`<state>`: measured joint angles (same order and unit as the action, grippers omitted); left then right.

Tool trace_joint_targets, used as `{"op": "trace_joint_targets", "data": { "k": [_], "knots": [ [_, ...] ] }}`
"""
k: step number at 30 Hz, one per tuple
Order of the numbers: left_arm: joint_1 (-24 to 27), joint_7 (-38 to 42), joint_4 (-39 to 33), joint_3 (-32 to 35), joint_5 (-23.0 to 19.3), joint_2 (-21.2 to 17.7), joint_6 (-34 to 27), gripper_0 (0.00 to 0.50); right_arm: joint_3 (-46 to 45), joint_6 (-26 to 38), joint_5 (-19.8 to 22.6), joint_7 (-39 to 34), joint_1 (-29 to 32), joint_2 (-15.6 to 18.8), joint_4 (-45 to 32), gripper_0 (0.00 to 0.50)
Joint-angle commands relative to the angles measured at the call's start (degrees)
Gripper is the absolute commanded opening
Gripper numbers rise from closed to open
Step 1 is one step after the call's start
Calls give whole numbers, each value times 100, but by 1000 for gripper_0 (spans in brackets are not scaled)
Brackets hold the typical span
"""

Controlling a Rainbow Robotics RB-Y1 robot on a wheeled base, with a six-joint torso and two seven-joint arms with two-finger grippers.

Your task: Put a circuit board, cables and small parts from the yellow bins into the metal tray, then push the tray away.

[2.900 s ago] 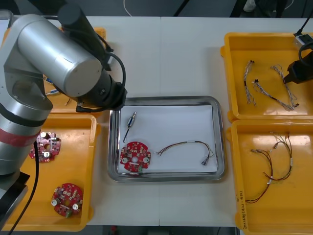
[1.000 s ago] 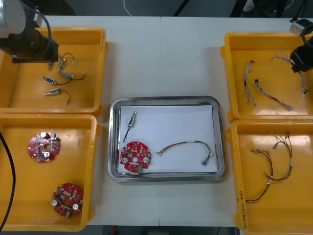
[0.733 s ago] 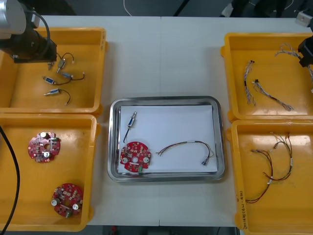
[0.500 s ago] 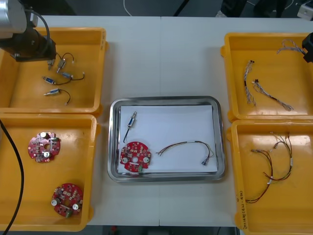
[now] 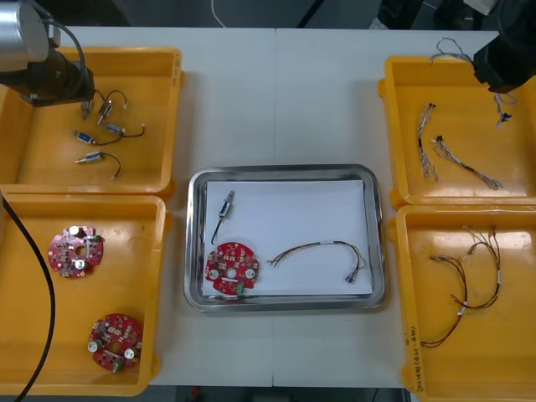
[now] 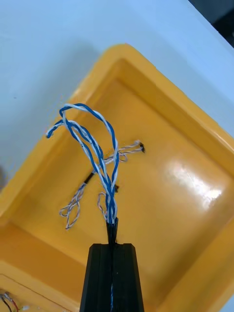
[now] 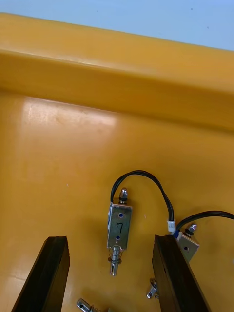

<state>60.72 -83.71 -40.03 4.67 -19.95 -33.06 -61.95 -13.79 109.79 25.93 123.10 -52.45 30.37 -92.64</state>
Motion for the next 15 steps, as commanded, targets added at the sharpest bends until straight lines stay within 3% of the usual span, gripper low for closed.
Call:
{"op": "trace_joint_targets", "data": {
  "k": [1, 10, 15],
  "knots": [
    [336, -1024, 110, -169, 44, -139, 236, 500, 509, 21, 334, -85, 367, -5, -782, 0],
    [336, -1042, 400, -256, 18, -7, 737, 500, 1599, 21, 1107, -120, 552, 48, -1688, 0],
    [336, -1059, 470, -327, -8, -7, 772, 500, 2196, 21, 1239, -181, 543, -22, -2241, 0]
  ]
}}
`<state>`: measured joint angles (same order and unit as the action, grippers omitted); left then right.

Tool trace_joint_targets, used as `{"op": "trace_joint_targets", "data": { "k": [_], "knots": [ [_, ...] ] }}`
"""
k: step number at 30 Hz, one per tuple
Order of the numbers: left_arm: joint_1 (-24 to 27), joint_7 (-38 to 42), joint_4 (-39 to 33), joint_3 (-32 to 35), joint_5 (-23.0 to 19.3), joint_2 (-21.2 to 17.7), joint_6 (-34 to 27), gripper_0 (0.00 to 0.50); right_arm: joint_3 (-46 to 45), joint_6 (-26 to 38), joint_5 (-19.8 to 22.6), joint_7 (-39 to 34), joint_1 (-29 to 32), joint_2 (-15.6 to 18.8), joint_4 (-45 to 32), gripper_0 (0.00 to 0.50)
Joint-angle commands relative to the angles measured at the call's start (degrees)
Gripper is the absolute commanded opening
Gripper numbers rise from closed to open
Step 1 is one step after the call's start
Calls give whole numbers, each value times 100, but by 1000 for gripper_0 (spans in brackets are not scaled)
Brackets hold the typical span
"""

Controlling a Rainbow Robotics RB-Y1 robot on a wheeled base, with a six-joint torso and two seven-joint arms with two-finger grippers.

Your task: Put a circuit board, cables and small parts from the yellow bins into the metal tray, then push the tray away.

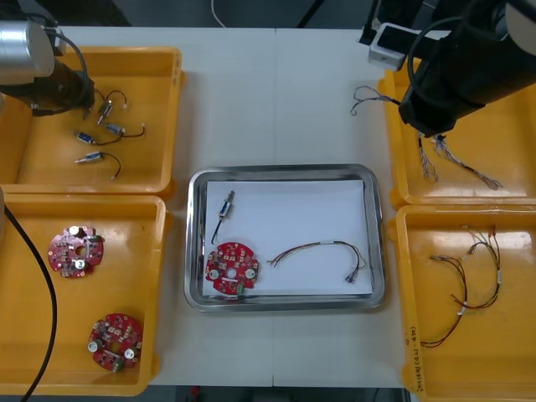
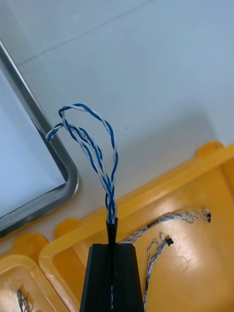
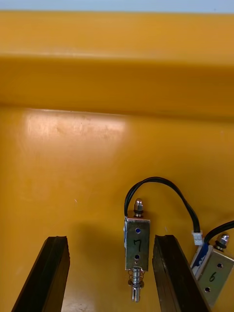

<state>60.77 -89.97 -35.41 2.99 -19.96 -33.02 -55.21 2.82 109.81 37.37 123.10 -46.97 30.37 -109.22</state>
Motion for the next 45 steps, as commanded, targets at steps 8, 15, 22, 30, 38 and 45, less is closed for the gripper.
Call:
{"op": "trace_joint_targets", "data": {
  "k": [8, 15, 22, 30, 38, 45],
  "knots": [
    [304, -443, 271, -202, -122, 59, 406, 500, 1705, 19, 7, -242, -84, -313, -776, 0],
    [252, -460, 306, -272, -201, 77, 468, 500, 2408, 19, -160, -260, -84, -365, -486, 0],
    [190, -443, 297, -387, -316, 77, 617, 220, 2935, -152, -529, -260, -84, -427, -56, 0],
    [199, -390, 306, -387, -421, 94, 617, 1, 2979, -944, -643, -216, -110, -787, 832, 0],
    [190, -381, 297, -378, -465, 86, 591, 0, 3401, -1673, -766, -251, -154, -796, 1368, 0],
    [190, -373, -45, -369, -500, -99, 11, 0, 3463, -1673, -679, -137, -146, -726, 1535, 0]
  ]
}}
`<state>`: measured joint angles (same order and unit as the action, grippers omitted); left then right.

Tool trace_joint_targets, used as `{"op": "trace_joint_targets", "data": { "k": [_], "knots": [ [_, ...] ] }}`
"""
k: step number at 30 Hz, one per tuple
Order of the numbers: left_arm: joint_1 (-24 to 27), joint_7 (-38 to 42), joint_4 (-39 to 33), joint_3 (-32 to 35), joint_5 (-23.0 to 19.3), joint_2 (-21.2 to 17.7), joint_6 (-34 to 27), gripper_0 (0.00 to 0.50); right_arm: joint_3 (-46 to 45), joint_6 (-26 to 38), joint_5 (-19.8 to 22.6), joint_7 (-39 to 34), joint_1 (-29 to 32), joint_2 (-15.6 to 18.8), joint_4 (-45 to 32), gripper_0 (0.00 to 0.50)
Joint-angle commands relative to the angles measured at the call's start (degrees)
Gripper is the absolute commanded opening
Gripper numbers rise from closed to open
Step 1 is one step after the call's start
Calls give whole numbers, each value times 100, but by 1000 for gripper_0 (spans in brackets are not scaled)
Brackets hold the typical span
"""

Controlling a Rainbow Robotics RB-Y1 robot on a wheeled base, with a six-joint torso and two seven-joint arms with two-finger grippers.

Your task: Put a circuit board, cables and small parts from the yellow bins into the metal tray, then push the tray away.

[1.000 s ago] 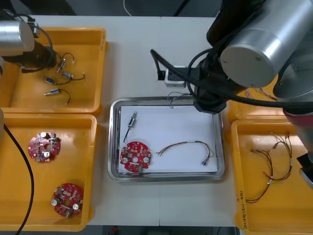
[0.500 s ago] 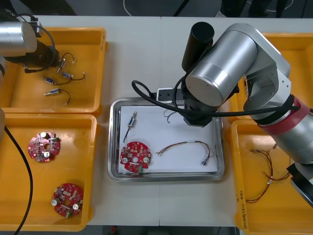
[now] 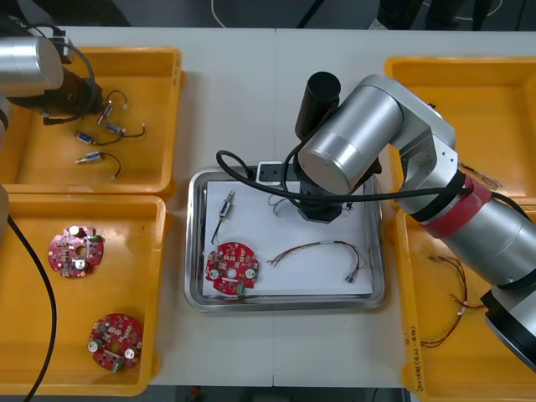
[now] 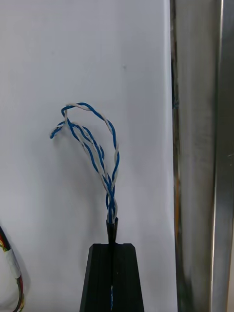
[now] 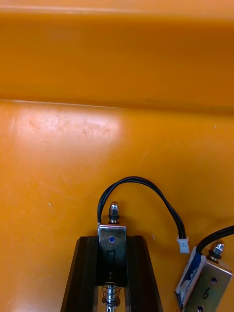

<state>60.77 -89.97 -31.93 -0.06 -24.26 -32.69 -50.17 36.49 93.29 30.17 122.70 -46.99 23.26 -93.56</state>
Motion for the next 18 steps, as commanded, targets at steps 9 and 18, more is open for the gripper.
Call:
{"op": "trace_joint_targets", "data": {
  "k": [9, 18],
  "knots": [
    [146, -311, -1298, 305, -106, -388, -1927, 1, 148, -13, 50, -71, -153, 126, -31, 500],
    [-276, -135, -2503, 384, -193, -616, -3043, 0, -107, 348, 217, -36, -153, 232, -180, 500]
  ]
}}
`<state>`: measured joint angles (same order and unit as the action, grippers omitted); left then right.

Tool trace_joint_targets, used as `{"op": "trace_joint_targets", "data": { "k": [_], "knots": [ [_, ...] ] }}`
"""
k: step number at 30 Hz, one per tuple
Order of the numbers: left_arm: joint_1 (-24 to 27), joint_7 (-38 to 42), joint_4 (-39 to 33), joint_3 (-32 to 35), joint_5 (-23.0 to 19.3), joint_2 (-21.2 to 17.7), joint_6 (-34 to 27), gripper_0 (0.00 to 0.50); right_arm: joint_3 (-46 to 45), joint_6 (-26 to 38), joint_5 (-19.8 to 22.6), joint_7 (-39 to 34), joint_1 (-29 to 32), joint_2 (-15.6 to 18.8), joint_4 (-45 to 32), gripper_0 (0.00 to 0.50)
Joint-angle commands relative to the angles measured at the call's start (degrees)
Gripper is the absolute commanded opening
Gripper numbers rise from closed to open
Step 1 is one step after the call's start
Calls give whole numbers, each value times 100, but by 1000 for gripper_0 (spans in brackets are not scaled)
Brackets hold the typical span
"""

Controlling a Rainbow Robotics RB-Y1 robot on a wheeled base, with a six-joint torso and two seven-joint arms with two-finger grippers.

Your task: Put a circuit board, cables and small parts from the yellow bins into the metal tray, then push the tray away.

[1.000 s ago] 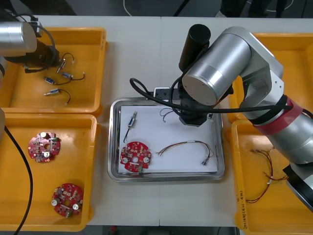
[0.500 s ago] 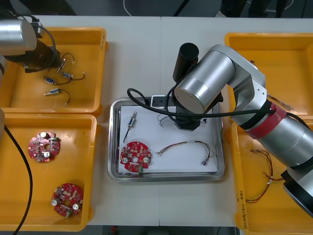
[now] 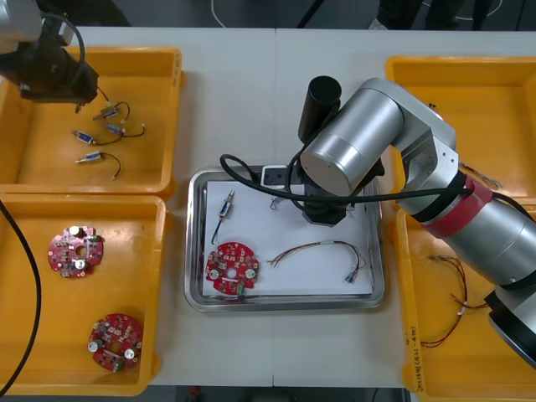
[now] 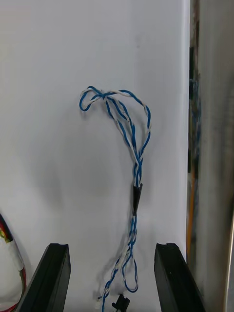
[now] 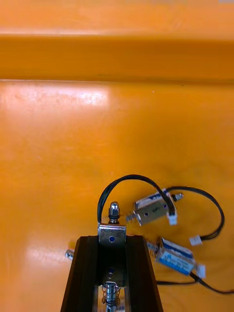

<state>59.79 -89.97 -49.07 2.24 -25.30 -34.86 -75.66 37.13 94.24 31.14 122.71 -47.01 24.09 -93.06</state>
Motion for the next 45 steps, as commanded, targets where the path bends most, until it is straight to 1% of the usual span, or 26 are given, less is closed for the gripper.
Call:
{"op": "trace_joint_targets", "data": {
  "k": [1, 4, 5, 7, 8, 10, 12, 14, 17, 19, 22, 24, 29, 34, 39, 45],
  "knots": [
    [-205, -117, -885, 163, -89, -416, -581, 0, -198, 306, 121, -37, -151, 158, -256, 500],
    [-442, 14, -1553, 233, -98, -451, -1100, 1, -365, 693, 121, -72, -151, 149, -564, 500],
    [-504, 93, -1667, 251, -98, -451, -1188, 1, -400, 772, 121, -81, -151, 149, -634, 500],
    [-715, 427, -2186, 251, -133, -451, -1443, 2, -602, 1150, 121, -116, -151, 149, -933, 500],
    [-759, 489, -2291, 242, -151, -451, -1495, 0, -655, 1238, 121, -125, -151, 149, -1003, 500],
    [-917, 753, -2731, 180, -203, -442, -1733, 3, -936, 1576, 147, -151, -142, 149, -1250, 500],
    [-1040, 964, -3038, 128, -256, -425, -1856, 1, -1138, 1576, 182, -160, -151, 140, -1373, 500],
    [-1225, 1280, -3495, 101, -406, -416, -2014, 2, -1437, 1576, 244, -177, -151, 132, -1531, 500],
    [-1392, 1535, -3935, 92, -555, -407, -2154, 3, -1788, 1576, 279, -195, -133, 140, -1680, 500],
    [-1506, 1772, -4313, 40, -660, -390, -2313, 3, -2184, 1576, 253, -221, -81, 132, -1856, 500],
    [-1585, 1974, -4673, -57, -731, -372, -2453, 3, -2659, 1576, 182, -256, 69, 167, -2093, 500],
    [-1629, 2115, -4840, -92, -757, -337, -2524, 1, -2878, 1576, 191, -292, 192, 255, -2225, 500],
    [-1646, 2563, -5324, -268, -740, -161, -2787, 3, -3300, 1576, 138, -415, 570, 606, -2603, 500],
    [-1655, 2967, -5772, -496, -766, 15, -2981, 3, -3845, 1576, 77, -546, 1009, 782, -2814, 500],
    [-1655, 3442, -6194, -883, -810, 138, -3051, 3, -4355, 1576, 121, -1030, 1334, 914, -2832, 500],
    [-1646, 4057, -6677, -1472, -792, 410, -3077, 5, -4882, 1576, 112, -1786, 1721, 1002, -2832, 500]
  ]
}}
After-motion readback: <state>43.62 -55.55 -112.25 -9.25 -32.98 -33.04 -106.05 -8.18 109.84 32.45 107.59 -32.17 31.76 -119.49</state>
